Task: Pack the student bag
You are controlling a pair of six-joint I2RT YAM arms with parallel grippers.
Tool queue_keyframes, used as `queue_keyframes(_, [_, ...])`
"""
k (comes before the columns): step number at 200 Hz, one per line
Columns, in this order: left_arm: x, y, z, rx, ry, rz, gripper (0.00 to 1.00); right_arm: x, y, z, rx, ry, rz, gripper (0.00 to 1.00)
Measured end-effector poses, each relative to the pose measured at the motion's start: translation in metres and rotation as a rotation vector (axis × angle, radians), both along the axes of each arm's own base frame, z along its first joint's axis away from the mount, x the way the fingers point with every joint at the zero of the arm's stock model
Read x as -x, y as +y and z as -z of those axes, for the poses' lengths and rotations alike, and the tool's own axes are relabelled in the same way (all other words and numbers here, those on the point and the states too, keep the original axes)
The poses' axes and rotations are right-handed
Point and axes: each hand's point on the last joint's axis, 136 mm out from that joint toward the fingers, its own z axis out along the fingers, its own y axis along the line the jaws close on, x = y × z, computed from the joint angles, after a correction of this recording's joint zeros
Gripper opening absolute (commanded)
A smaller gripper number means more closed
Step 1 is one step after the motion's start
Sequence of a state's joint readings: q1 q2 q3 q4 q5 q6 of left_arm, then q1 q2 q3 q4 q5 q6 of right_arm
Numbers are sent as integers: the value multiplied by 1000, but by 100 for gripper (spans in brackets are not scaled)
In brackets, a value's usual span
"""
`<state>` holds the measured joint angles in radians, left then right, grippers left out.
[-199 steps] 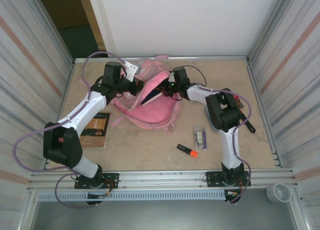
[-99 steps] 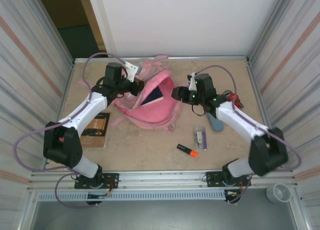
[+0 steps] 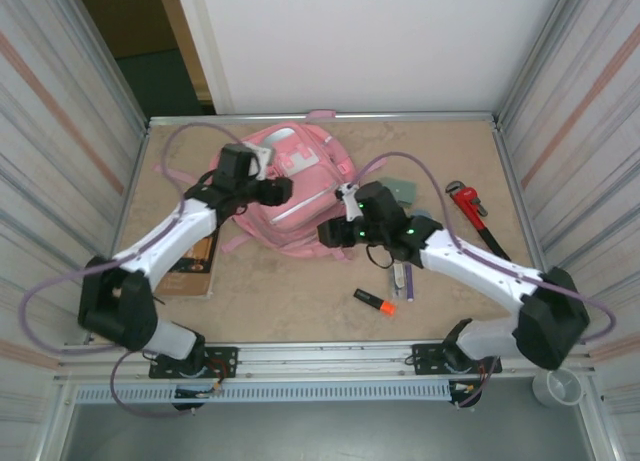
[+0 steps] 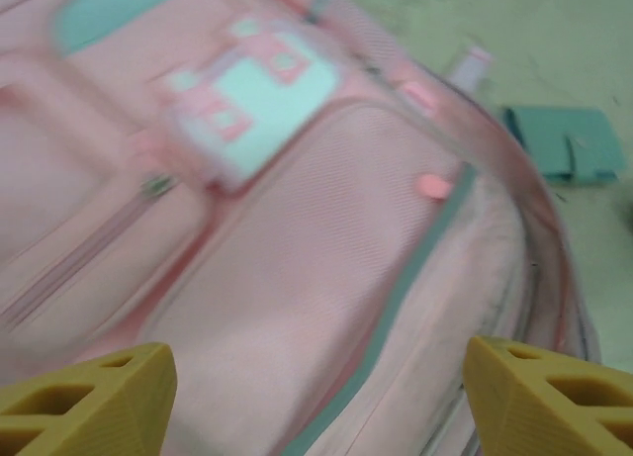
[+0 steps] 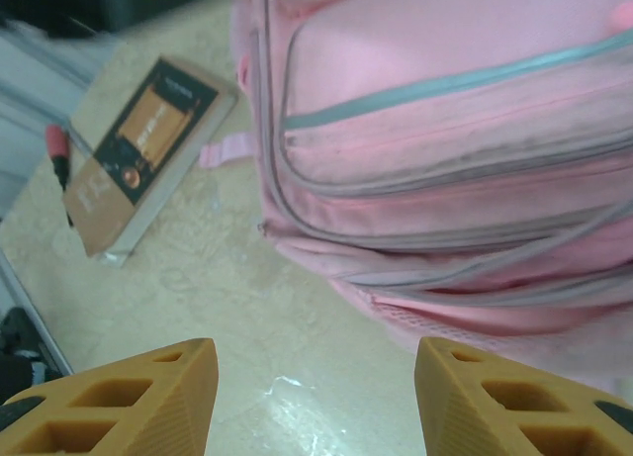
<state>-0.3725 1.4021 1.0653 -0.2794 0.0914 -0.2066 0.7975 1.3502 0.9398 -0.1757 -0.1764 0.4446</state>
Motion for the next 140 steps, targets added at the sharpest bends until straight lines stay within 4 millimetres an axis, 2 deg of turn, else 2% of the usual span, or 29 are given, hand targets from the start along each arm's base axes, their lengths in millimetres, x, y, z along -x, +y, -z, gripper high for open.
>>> queue_keyframes(16, [15,62,6,63,59,-193,77,4,31,20,19,51,-37,56])
queue_keyframes(33, [36,135,31,139,176,-426,77,9,73,37,10,110,-71,58])
queue_keyframes(41, [47,163,44,161,241,-521,77,12,95,45,-9,142,-88,59])
queue_keyframes(50, [57,184,57,172,310,-598,78,16,117,53,-28,176,-104,60])
queue_keyframes(61, [69,200,71,166,383,-658,78,19,141,62,-50,217,-115,62])
queue_keyframes(84, [81,215,88,132,503,-709,80,21,177,75,-97,292,-128,64])
queue_keyframes(119, [73,247,91,76,545,-749,80,11,219,93,-154,383,-108,65])
queue_keyframes(140, [67,270,107,113,595,-793,80,10,242,101,-178,421,-101,63])
